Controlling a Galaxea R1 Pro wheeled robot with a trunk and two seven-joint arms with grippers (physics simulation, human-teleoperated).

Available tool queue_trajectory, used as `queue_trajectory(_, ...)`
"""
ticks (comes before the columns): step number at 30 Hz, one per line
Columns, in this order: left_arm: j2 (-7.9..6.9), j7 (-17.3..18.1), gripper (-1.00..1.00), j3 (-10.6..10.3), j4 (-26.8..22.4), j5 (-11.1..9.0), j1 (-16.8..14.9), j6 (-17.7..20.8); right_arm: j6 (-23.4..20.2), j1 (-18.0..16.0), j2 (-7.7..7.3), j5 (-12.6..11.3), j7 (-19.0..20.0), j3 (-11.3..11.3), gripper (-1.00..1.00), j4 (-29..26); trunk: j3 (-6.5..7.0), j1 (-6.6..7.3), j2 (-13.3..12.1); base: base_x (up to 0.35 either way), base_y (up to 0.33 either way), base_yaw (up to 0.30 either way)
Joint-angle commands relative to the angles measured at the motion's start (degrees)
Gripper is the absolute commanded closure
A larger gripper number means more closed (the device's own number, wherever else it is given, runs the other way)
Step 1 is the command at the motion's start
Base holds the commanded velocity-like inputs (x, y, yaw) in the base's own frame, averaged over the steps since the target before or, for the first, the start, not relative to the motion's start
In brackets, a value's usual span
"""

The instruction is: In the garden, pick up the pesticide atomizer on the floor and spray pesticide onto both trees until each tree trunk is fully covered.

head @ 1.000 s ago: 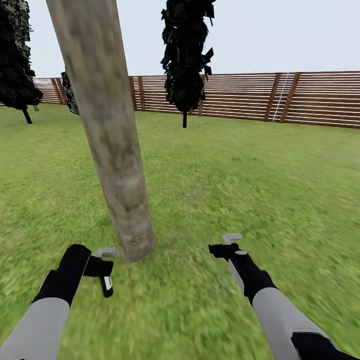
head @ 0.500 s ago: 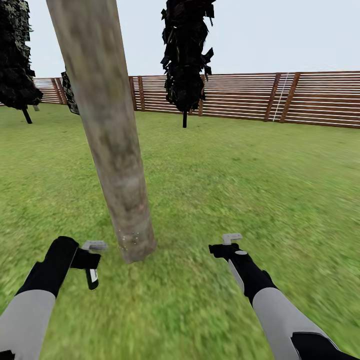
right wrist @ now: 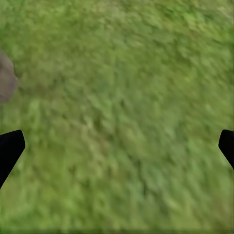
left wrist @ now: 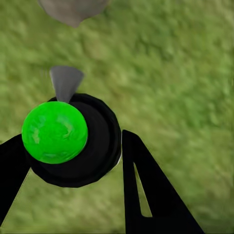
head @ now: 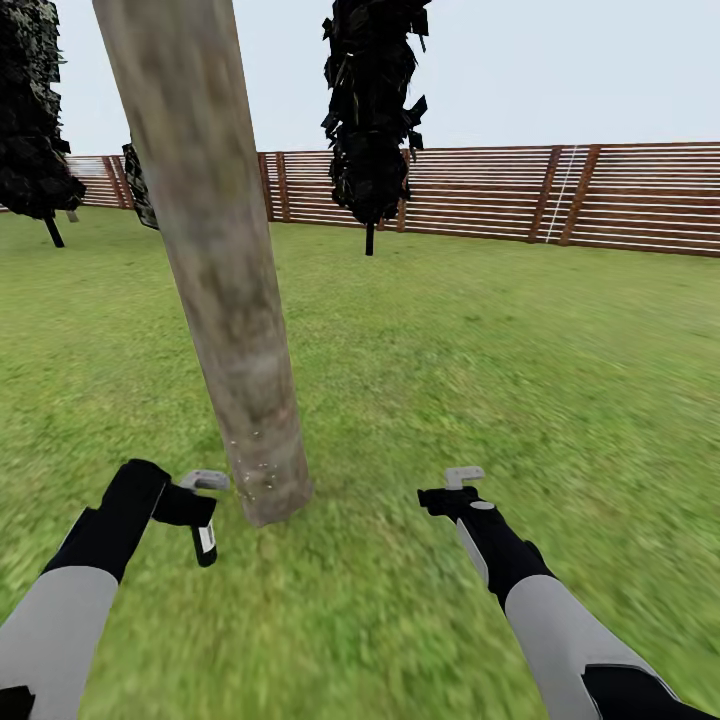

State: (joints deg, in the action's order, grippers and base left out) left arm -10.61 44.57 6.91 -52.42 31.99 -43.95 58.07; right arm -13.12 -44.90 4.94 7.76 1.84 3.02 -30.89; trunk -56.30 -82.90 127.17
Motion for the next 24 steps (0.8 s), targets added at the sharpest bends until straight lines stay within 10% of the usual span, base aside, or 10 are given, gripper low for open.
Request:
queue_trajectory(1,-0.21,0.6,1.00,0.1,-0.1,0.5,-0.1,0.2,-0.3,0.0,0.07,0.6,0.2,0.3,-1.00,-0.1,-0.05,0.01,0.0,0.000,0.000,0.000)
queue_trajectory(7,-2.45,0.7,1.00,0.1,-0.4,0.3,-2.1,0.2,-0.3,0.0,0.00,0.6,0.2,0.3,-1.00,-0.1,-0.05,0.01,0.0,0.000,0.000,0.000)
queue_trajectory(20,-1.91,4.3,1.00,-0.7,-5.4,0.5,-2.9,0.1,-0.2,0.0,-0.02,0.6,0.1,0.3,-1.00,-0.1,-0.05,0.01,0.0,-0.075,0.000,0.000)
queue_trajectory(24,-1.63,4.9,1.00,-5.2,-6.5,0.3,-2.8,0.2,-0.2,0.0,-0.02,0.6,0.1,0.3,-1.00,-0.1,-0.05,0.01,0.0,-0.001,0.000,0.000)
